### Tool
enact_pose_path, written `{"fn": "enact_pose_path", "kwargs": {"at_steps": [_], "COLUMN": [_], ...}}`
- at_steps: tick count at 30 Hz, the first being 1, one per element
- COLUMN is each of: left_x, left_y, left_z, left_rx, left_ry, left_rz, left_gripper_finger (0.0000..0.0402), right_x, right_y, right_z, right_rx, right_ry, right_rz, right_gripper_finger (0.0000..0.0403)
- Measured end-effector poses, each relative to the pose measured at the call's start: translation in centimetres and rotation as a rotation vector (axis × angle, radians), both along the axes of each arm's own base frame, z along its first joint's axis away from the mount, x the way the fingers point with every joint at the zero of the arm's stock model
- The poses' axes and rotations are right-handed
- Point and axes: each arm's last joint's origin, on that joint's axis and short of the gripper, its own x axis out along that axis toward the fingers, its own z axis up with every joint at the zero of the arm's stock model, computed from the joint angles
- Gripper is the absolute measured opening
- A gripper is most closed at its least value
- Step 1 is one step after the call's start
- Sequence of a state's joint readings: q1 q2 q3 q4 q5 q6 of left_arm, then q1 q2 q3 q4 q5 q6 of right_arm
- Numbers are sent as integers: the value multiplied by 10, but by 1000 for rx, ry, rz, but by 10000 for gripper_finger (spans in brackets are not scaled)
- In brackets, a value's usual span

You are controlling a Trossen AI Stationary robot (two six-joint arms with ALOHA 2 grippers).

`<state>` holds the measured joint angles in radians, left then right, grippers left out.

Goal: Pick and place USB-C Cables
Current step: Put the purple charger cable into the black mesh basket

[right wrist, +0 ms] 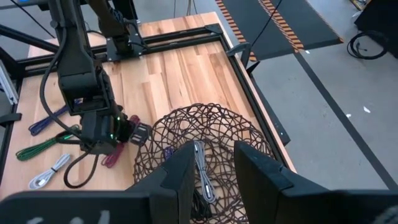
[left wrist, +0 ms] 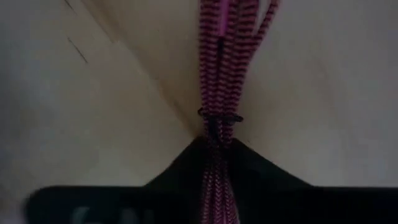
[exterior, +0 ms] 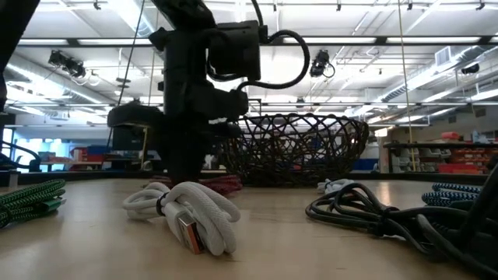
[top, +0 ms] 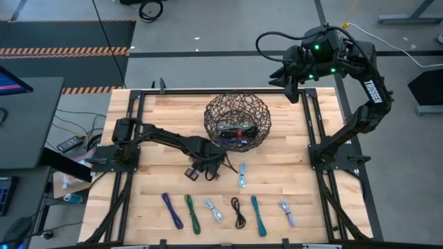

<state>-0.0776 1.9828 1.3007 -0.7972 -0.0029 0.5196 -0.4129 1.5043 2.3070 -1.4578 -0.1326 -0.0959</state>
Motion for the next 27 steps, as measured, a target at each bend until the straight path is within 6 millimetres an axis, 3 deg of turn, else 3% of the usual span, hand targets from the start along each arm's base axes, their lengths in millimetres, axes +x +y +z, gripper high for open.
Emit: {"fn": "enact_pose_path", "kwargs": {"at_steps": [2, 8, 13, 18, 23, 27], "left_x": [1, 9, 23, 36, 43, 39], "left_y": [0, -3, -5, 0, 31, 71], "left_z": [6, 43, 99, 169, 230, 251], "left_rx": [-3, -8, -46, -81, 40, 62], "left_ry": [26, 77, 21, -186, -487, -573], "left_rz": [61, 208, 261, 289, 401, 512], "left_gripper_finger": [22, 20, 20, 20, 20, 20], "right_x": [0, 0, 0, 0, 0, 1], "right_y": [0, 0, 0, 0, 0, 0], "right_z": [0, 0, 0, 0, 1, 1], "right_rx": [0, -1, -2, -3, -6, -9], "right_ry": [0, -2, -2, -2, -7, -13], "right_rz": [0, 0, 1, 2, 2, 2], "right_gripper_finger": [117, 117, 117, 117, 117, 117]}}
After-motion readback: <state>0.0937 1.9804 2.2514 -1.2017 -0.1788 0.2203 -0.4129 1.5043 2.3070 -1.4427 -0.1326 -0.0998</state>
